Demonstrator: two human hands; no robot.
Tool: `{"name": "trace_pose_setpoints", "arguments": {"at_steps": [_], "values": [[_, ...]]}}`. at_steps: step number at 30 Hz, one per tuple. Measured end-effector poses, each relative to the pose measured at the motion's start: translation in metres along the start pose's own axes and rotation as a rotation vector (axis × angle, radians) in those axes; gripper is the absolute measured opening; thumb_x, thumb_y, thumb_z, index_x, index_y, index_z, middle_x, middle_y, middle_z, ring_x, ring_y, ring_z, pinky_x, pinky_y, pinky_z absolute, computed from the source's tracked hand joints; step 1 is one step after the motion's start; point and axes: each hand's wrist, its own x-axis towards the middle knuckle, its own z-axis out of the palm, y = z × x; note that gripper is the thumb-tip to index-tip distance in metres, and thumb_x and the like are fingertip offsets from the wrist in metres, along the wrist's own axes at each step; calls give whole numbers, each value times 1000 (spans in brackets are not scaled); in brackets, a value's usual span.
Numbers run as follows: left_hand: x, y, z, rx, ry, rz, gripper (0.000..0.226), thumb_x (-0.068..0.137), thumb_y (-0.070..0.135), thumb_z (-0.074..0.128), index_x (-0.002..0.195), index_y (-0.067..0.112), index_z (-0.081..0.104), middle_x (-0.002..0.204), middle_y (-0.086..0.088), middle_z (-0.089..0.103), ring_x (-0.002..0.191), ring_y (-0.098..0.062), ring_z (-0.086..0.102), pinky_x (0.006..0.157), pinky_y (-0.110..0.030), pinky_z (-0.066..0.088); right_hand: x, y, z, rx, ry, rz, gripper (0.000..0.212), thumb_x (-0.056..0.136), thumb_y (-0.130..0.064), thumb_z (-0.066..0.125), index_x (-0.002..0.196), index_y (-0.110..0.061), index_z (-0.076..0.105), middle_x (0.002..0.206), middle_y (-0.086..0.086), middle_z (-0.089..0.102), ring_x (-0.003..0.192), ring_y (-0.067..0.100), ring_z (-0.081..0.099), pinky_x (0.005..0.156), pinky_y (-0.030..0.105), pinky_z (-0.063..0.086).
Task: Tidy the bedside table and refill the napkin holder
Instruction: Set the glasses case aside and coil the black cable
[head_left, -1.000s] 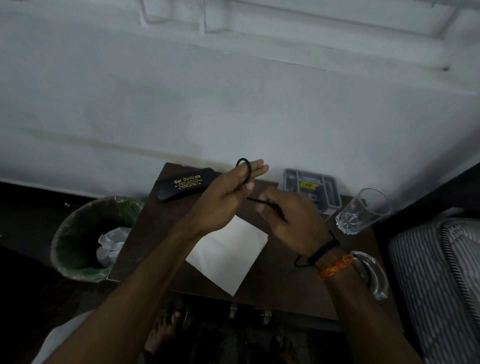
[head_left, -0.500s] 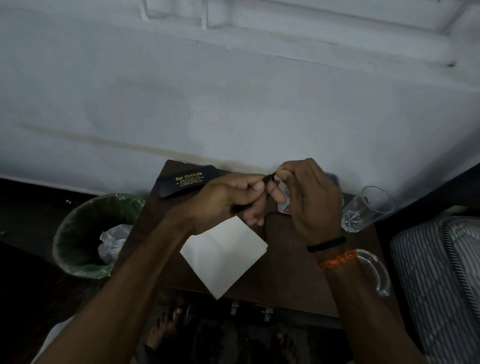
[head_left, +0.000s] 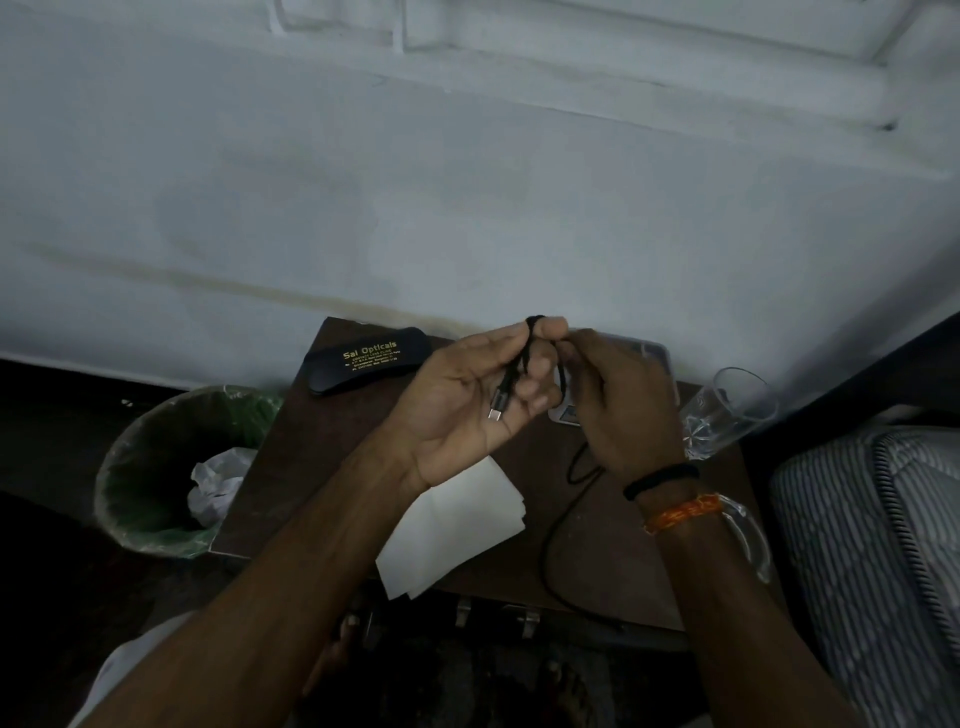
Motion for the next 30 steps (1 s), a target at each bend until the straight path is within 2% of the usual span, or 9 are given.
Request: {"name": "trace_pose_setpoints", "arguments": {"at_steps": [3, 7, 13, 18, 20, 22, 24, 27, 30], "values": [[3, -3, -2, -92, 53, 53, 24, 101, 9, 37, 108, 3, 60, 83, -7, 66, 73, -14, 62, 72, -23, 54, -2, 0, 1, 12, -103, 16, 22, 97, -18, 45, 99, -14, 66, 71, 4, 66, 61, 21, 60, 56, 38, 48], [10, -8, 0, 56, 142, 139, 22, 104, 7, 35, 103, 5, 57, 101, -15, 74, 89, -20, 71, 85, -28, 57, -5, -3, -2, -8, -259, 55, 25, 94, -11, 50, 72, -21, 51, 60, 1, 56, 54, 19, 51, 53, 30, 32], [18, -20, -4, 355, 249, 272, 22, 105, 1, 32, 114, 0, 52, 115, -19, 67, 101, -21, 70, 95, -30, 55, -8, -3, -11, 42, -423, 93, 32, 99, -24, 46, 77, -12, 66, 64, 3, 64, 57, 15, 59, 63, 40, 50], [18, -29, -13, 906, 299, 344, 32, 106, 7, 36, 135, -2, 46, 125, -11, 66, 117, -19, 64, 103, -31, 50, -7, -4, -17, -20, -443, 36, 36, 96, -30, 53, 64, -14, 60, 57, 2, 58, 50, 11, 51, 55, 33, 44], [14, -32, -15, 1146, 259, 352, 37, 107, 14, 37, 140, 2, 45, 130, -7, 65, 123, -15, 60, 105, -30, 48, -6, -6, -21, -12, -436, 17, 35, 93, -29, 58, 59, -27, 50, 52, -6, 51, 47, 6, 46, 50, 22, 33], [12, -35, -17, 1352, 220, 345, 38, 106, 23, 36, 135, 3, 49, 125, -8, 66, 117, -16, 62, 99, -35, 51, -5, -6, -29, -26, -420, 5, 33, 89, -25, 62, 62, -36, 47, 54, -12, 49, 48, 2, 47, 49, 14, 28], [10, -36, -19, 1475, 176, 323, 34, 106, 27, 36, 125, 4, 52, 107, -11, 67, 98, -21, 65, 84, -40, 53, -5, -5, -38, -33, -406, 2, 20, 85, -18, 62, 71, -32, 60, 58, -13, 56, 52, 2, 51, 49, 11, 30], [8, -35, -17, 1567, 97, 312, 21, 106, 23, 37, 108, 8, 50, 81, 5, 54, 68, -8, 51, 63, -20, 38, -3, -2, -49, -37, -379, -17, 12, 83, -13, 63, 81, -24, 69, 69, -10, 67, 59, 3, 57, 54, 13, 36], [6, -29, -14, 1572, 27, 251, 21, 105, 24, 37, 106, 10, 52, 83, 6, 58, 71, -8, 56, 65, -15, 39, 1, 0, -59, -65, -313, -84, 9, 84, -17, 71, 84, -26, 73, 80, -13, 70, 72, 6, 63, 65, 25, 48]]}}
